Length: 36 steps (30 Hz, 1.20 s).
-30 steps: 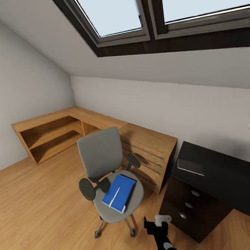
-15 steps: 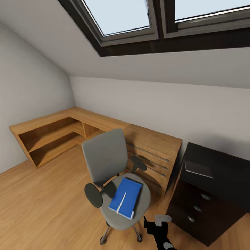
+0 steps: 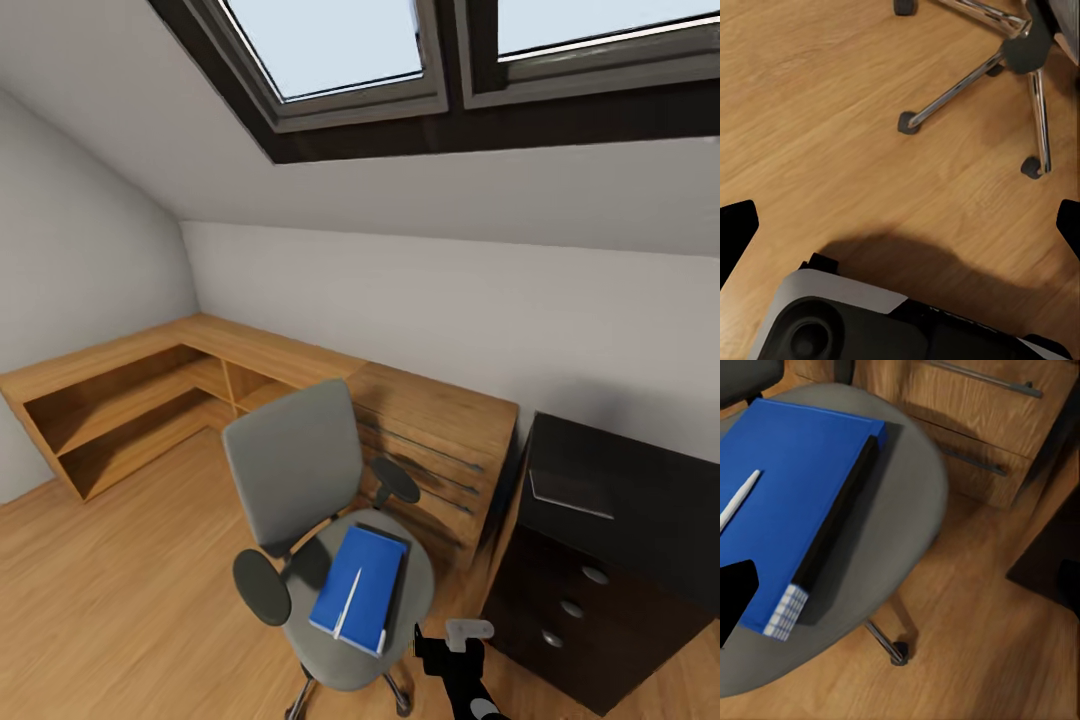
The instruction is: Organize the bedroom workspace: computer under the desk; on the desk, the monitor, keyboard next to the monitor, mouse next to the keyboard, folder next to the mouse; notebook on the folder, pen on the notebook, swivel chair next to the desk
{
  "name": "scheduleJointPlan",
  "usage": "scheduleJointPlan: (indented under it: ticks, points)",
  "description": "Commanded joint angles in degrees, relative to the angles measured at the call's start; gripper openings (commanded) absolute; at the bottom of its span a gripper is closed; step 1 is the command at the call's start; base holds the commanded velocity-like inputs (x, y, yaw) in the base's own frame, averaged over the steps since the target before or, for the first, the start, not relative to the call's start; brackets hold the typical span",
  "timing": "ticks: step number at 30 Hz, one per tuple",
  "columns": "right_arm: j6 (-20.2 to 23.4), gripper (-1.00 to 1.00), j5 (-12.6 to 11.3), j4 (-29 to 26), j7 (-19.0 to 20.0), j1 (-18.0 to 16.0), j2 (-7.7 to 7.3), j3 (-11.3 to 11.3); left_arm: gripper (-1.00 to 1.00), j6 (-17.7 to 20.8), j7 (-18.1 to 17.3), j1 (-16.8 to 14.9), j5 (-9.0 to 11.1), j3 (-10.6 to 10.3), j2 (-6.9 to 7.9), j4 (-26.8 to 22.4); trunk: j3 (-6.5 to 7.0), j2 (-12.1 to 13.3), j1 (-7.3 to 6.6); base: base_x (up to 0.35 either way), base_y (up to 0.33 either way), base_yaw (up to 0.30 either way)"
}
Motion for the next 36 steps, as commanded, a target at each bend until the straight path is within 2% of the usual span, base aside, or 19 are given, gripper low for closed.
scheduleJointPlan:
  ticks: [1,13,20,36]
  points:
    - [-0.07,1.0,-0.14,0.03,-0.4,-0.05,0.03,0.48,1.0,-0.19,-0.14,-0.01,0.61,-0.38,0.07,-0.02,-0.07,-0.07,0.02,0.014,0.004,-0.238]
    - [-0.07,1.0,-0.14,-0.01,-0.4,-0.05,0.09,0.48,1.0,-0.19,-0.14,-0.01,0.61,-0.38,0.08,-0.04,-0.02,-0.07,0.02,0.004,0.07,-0.227]
    - [-0.07,1.0,-0.18,-0.02,-0.4,-0.05,0.11,0.48,1.0,-0.19,-0.14,-0.01,0.61,-0.38,0.09,-0.02,-0.02,-0.07,0.02,0.0,0.141,-0.042]
    - [0.51,1.0,-0.32,-0.09,-1.72,-0.05,-0.28,0.16,1.0,-0.19,-0.14,-0.01,0.54,-0.3,0.21,-0.04,-0.02,-0.07,0.02,0.0,0.011,-0.003]
